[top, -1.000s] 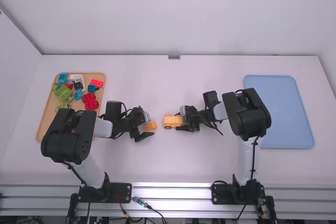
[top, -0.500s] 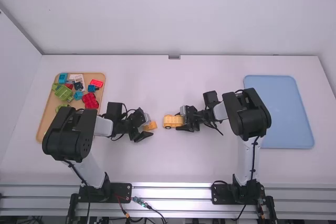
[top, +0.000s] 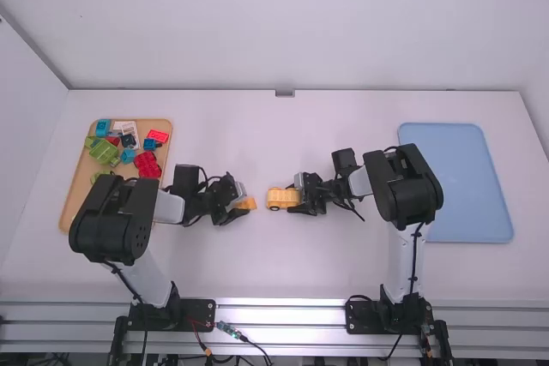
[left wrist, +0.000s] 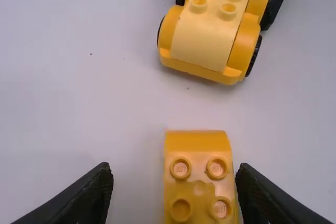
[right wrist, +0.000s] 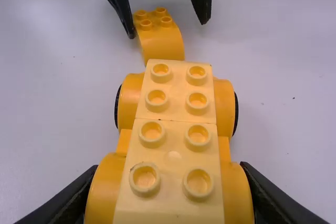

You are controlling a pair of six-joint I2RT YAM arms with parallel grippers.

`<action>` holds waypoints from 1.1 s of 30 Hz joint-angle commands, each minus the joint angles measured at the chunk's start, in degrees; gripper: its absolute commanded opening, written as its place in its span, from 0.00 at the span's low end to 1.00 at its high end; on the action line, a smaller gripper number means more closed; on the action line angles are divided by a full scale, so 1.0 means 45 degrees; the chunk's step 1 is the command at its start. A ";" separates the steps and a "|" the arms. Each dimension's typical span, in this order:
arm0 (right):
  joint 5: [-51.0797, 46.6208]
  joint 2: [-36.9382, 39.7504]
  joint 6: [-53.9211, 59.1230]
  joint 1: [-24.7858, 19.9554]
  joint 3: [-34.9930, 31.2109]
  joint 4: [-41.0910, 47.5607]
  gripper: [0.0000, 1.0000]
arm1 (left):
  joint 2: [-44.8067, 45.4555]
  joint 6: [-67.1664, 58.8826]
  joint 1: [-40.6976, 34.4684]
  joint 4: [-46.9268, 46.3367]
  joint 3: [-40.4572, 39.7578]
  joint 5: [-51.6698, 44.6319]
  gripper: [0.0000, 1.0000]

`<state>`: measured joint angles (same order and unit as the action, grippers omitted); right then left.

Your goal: Assemble lego blocks to make yellow taxi

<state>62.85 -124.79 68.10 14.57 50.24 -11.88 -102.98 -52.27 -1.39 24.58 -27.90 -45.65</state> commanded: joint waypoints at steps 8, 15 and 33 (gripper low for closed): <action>-0.0627 -0.0287 -0.0170 -0.0083 -0.0076 0.0175 0.28 | -0.0101 0.0078 -0.0024 -0.0738 -0.0135 0.0122 0.63; -0.0631 -0.0287 -0.0175 -0.0087 -0.0081 0.0156 0.28 | -0.0101 -0.0005 -0.0024 -0.1457 -0.0495 0.0127 0.56; -0.0631 -0.0287 -0.0180 -0.0087 -0.0086 0.0156 0.28 | -0.0101 0.0053 -0.0024 -0.0355 0.0074 0.0132 0.55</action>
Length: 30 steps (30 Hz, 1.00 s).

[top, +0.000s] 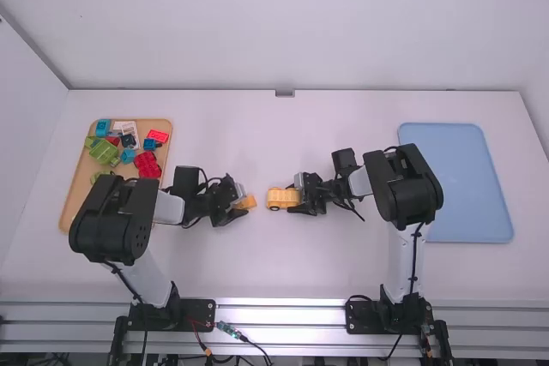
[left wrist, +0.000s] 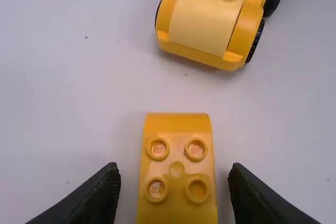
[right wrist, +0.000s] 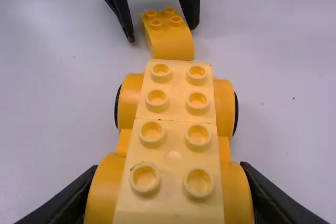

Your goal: Assemble lego blocks to make yellow taxi

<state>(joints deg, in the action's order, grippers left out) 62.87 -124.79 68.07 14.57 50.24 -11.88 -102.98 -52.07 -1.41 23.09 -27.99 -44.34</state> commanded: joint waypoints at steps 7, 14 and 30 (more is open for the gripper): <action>-0.0636 -0.0287 -0.0170 -0.0087 -0.0086 0.0156 0.28 | -0.0101 0.0039 -0.0078 -0.0053 0.0030 -0.0198 0.47; -0.0641 -0.0287 -0.0185 -0.0087 -0.0037 0.0209 0.28 | -0.0101 0.0044 -0.0214 -0.0029 0.0020 -0.0159 0.39; -0.0641 -0.0287 -0.0466 -0.0087 -0.0037 0.0165 0.28 | -0.0101 0.0039 -0.0189 -0.0053 -0.0130 -0.0300 0.07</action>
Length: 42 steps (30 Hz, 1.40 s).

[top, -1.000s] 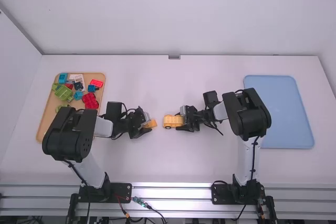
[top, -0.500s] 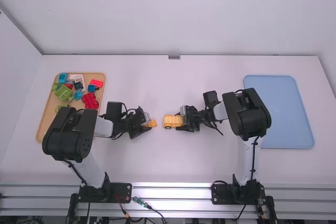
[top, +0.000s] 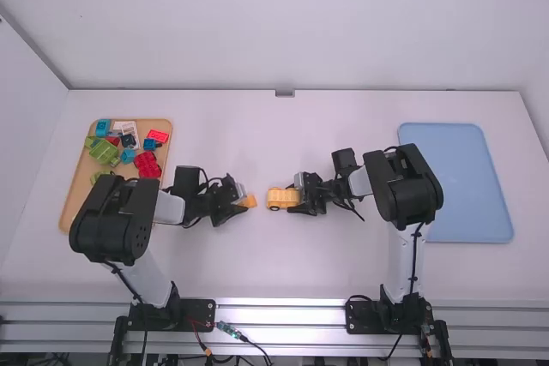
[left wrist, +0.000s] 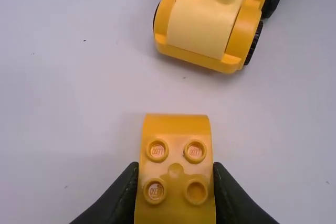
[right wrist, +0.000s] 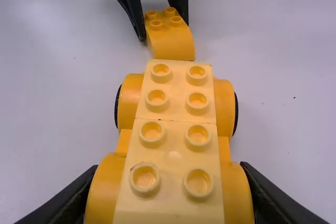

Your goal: Assemble lego blocks to make yellow taxi

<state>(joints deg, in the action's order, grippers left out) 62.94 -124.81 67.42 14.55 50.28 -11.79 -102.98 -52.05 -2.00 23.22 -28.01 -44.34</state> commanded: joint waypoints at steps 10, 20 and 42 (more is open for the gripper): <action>-0.0714 -0.0282 -0.0316 -0.0058 -0.0032 0.0146 0.28 | -0.0092 0.1744 -0.0087 -0.0155 -0.1354 -0.0363 0.02; -0.0942 -0.0282 0.0024 -0.0049 -0.0125 0.0117 0.27 | -0.0087 0.0772 -0.1540 -0.4779 -0.4439 -0.0558 0.02; -0.0602 -0.0282 0.0495 0.0005 -0.0096 0.0136 0.25 | -0.0092 -0.1438 -0.3487 -0.5591 -0.4895 -0.0587 0.02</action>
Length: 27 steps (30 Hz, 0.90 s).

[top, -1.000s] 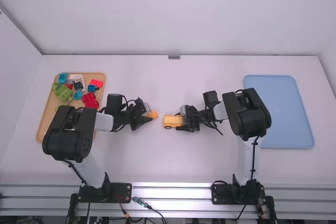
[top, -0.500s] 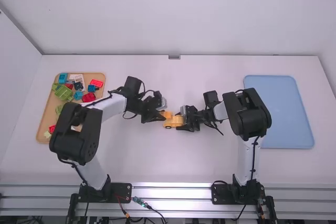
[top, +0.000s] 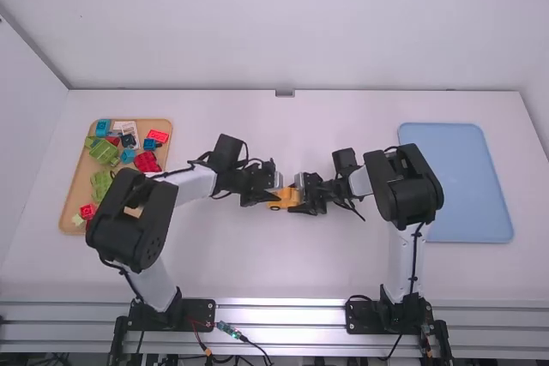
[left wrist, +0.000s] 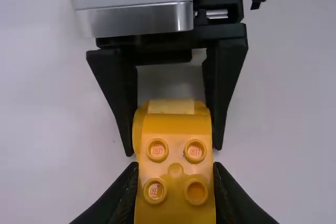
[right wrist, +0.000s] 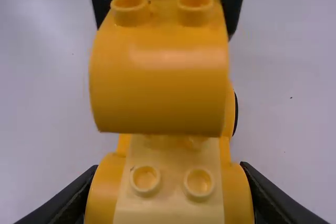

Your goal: Assemble lego blocks to make yellow taxi

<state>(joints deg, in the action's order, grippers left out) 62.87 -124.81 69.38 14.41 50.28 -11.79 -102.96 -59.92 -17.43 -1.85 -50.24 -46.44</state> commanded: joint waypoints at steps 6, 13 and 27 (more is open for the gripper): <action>-0.0534 -0.0282 0.0223 0.0068 -0.0100 0.0146 0.25 | -0.0101 0.0651 -0.0039 0.0529 0.0156 -0.0116 0.02; -0.0549 -0.0282 0.0253 0.0063 -0.0110 0.0141 0.25 | -0.0752 0.1554 0.0015 0.1180 0.0122 0.0035 0.02; -0.0238 -0.0282 0.0486 0.0058 -0.0110 0.0141 0.25 | -0.1063 0.1122 -0.0078 0.0942 0.0078 -0.0587 0.02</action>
<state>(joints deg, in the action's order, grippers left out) 63.33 -124.81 70.13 14.59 50.28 -11.55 -106.56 -54.43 -17.47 2.35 -50.19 -46.96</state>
